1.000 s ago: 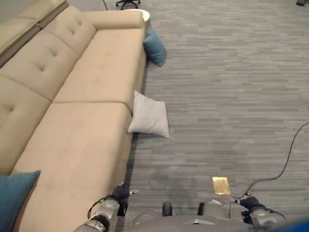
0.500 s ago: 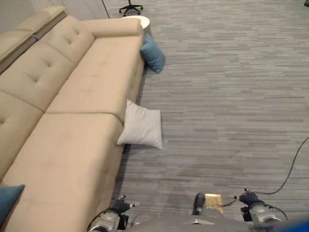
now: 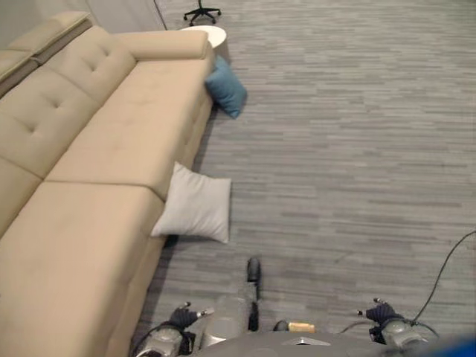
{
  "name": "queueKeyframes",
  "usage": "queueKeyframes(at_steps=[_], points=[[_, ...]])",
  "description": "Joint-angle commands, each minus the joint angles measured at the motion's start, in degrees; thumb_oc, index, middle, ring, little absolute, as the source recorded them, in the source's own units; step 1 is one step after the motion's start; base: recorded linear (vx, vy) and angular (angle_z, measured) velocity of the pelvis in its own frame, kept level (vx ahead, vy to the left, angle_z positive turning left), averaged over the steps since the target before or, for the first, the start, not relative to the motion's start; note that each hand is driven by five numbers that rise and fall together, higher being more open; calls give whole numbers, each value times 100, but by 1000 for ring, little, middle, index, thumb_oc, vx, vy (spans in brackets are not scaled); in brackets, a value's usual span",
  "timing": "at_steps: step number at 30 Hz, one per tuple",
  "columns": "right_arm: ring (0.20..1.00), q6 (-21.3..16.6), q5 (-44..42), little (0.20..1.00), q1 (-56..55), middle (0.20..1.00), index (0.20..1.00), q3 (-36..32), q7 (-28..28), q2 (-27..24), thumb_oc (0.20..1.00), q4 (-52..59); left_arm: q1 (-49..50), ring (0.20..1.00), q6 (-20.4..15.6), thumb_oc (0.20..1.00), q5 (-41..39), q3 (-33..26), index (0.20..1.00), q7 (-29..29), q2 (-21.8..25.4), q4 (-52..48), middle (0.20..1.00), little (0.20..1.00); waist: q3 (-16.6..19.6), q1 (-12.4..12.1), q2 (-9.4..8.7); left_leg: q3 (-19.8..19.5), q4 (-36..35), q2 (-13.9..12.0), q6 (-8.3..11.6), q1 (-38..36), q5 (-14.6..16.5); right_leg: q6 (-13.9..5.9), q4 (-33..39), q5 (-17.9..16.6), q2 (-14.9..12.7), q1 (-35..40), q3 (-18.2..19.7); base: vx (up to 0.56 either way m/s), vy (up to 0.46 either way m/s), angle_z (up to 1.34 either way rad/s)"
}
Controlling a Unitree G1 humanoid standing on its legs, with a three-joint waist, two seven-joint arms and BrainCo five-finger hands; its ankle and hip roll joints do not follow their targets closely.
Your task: Pick up all the scattered cushions and arrange them neatly on the sofa.
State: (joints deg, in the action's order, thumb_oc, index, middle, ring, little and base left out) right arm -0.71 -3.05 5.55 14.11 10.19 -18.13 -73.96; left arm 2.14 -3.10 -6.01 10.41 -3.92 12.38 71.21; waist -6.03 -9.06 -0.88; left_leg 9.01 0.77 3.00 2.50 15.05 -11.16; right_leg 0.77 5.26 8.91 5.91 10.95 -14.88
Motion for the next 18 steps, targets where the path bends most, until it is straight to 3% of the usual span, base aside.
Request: queueKeyframes(at_steps=[1,2,4,6,7,8,10,12,13,14,17,18], points=[[1000,-38,101,1000,-180,1000,1000,-177,-21,-200,1000,282,-276,1000,-84,1000,73,-13,1000,79,9,62,1000,1000,150,-226,113,-5,397,84,-312,-60,390,-615,-812,-74,-772,266,141,253,72,-20],[1000,-36,146,1000,-177,1000,1000,-185,-49,-193,1000,262,-272,1000,-71,1000,73,-25,1000,79,18,64,1000,1000,212,-271,93,-6,378,149,-391,-162,491,-711,-1106,-161,-891,199,140,395,145,-14],[1000,-14,201,1000,-166,1000,1000,-239,-71,-226,1000,212,-270,1000,-52,1000,84,-1,1000,107,20,42,1000,1000,230,-258,96,-81,341,358,-621,-388,666,-1020,-2284,-932,-1255,-235,163,309,188,-18],[1000,-26,184,1000,-109,1000,1000,-210,-82,-265,1000,312,-320,1000,-59,1000,32,20,1000,96,55,-71,1000,1000,53,-67,257,-317,248,400,-794,-685,752,-1025,-3650,-1587,-1328,-894,391,200,146,-19],[1000,-44,178,1000,-100,1000,1000,-228,-65,-276,1000,335,-354,1000,-63,1000,37,60,1000,80,86,-103,1000,1000,-12,21,366,-435,227,348,-834,-808,818,-1000,-3982,-1602,-1275,-1164,451,308,85,31],[1000,-64,172,1000,-72,1000,1000,-232,-49,-283,1000,334,-376,1000,-88,1000,-11,84,1000,52,97,-129,1000,1000,-128,208,502,-702,97,313,-857,-1158,906,-832,-4360,-1248,-1289,-1756,520,249,35,55],[1000,-74,168,1000,-38,1000,1000,-203,-53,-290,1000,343,-419,1000,-110,1000,-36,105,1000,39,94,-149,1000,1000,-191,293,543,-862,32,306,-828,-1298,938,-743,-4100,-1121,-1241,-2022,551,244,-26,106],[1000,-94,135,1000,-31,1000,1000,-162,-68,-291,1000,360,-485,1000,-148,1000,-21,149,1000,24,99,-197,1000,1000,-274,421,532,-1089,14,314,-750,-1453,1015,-656,-3265,-954,-1127,-2135,633,349,-155,89],[1000,-116,44,1000,9,1000,1000,-128,-61,-295,1000,383,-548,1000,-180,1000,-6,203,1000,-5,109,-187,1000,1000,-337,573,418,-1409,-23,415,-676,-1679,1145,-682,-2052,-1095,-888,-2329,1085,531,-256,73],[1000,-85,50,1000,-13,1000,1000,-124,-73,-285,1000,373,-609,1000,-205,1000,7,216,1000,-8,105,-171,1000,1000,-340,687,333,-1691,-114,476,-616,-1887,1259,-798,-1409,-1366,-702,-2486,1542,451,-215,94],[1000,-80,102,1000,-76,1000,1000,-114,-89,-263,1000,342,-595,1000,-236,1000,-19,194,1000,-13,37,-72,1000,1000,-300,692,246,-1879,-26,527,-570,-1949,1446,-785,-956,-1460,-826,-2202,1457,294,-166,112],[1000,-121,86,1000,-140,1000,1000,-137,-70,-268,1000,322,-567,1000,-224,1000,-48,156,1000,-44,-9,10,1000,1000,-259,656,198,-1929,256,486,-473,-1913,1620,-721,-833,-1446,-882,-1979,1313,195,-156,145]])
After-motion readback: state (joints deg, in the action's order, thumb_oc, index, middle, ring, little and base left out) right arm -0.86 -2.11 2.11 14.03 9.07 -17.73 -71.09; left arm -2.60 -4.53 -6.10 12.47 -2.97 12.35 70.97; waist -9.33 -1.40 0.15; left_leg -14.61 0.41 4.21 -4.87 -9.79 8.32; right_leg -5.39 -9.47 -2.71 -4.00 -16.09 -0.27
